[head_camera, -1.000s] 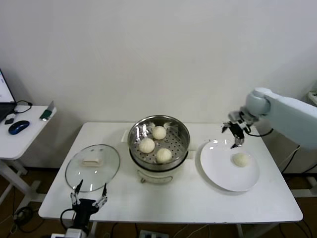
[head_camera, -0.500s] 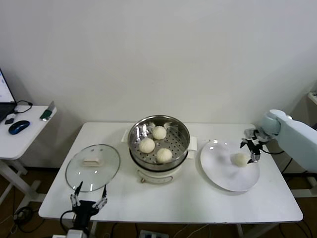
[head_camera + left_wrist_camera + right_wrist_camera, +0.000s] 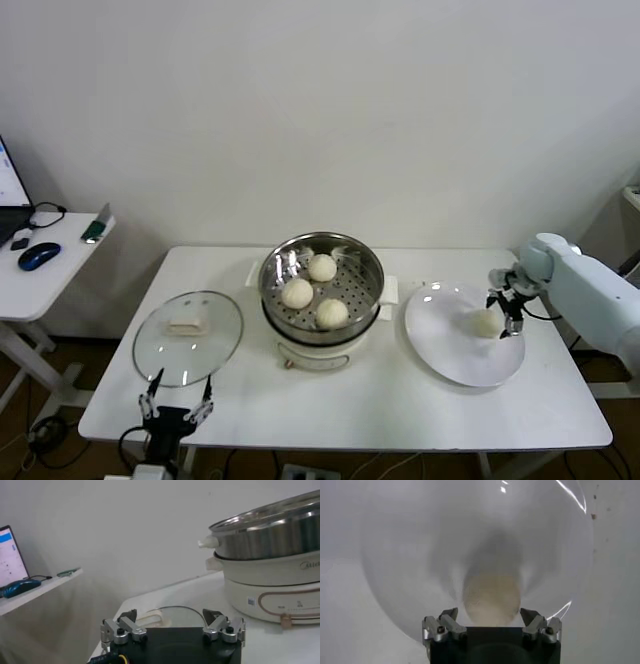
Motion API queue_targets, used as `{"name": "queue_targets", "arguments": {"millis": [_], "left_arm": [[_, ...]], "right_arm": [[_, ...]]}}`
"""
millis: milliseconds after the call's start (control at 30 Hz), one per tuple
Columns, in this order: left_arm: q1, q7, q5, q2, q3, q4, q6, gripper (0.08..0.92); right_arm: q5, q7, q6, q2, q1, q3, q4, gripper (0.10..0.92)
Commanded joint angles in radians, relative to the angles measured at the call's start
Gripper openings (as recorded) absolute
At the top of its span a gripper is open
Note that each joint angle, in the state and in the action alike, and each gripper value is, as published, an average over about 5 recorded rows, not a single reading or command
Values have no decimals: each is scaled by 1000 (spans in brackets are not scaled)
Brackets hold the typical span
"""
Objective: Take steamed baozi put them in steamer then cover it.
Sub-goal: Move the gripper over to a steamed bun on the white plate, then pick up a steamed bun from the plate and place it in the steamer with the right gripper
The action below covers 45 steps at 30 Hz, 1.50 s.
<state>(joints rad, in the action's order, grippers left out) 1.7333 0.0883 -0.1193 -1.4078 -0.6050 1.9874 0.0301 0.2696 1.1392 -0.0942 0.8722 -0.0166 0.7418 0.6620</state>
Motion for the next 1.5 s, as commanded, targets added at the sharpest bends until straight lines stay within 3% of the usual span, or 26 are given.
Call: {"name": "queue_targets", "arguments": {"millis": [33, 233, 500, 700, 967, 1200, 1500], "left_arm": [[-1, 0, -5, -2, 4, 4, 0, 823], [1, 1, -15, -3, 8, 4, 2, 823], [2, 3, -20, -2, 11, 8, 3, 823], [6, 5, -21, -5, 14, 10, 4, 823], [2, 4, -16, -7, 31, 16, 3, 823], [0, 3, -4, -20, 74, 60, -12, 823], [16, 2, -16, -19, 114, 90, 0, 823]], "right_arm": [[42, 0, -13, 41, 22, -40, -71, 823], [27, 9, -10, 54, 15, -44, -80, 815], [-16, 22, 6, 51, -8, -15, -79, 719], [-90, 23, 24, 35, -64, 47, -53, 690], [-445, 14, 146, 40, -340, 319, 23, 679], [-792, 2, 253, 152, -636, 626, 89, 684], [-1073, -77, 364, 267, -812, 819, 267, 687]]}}
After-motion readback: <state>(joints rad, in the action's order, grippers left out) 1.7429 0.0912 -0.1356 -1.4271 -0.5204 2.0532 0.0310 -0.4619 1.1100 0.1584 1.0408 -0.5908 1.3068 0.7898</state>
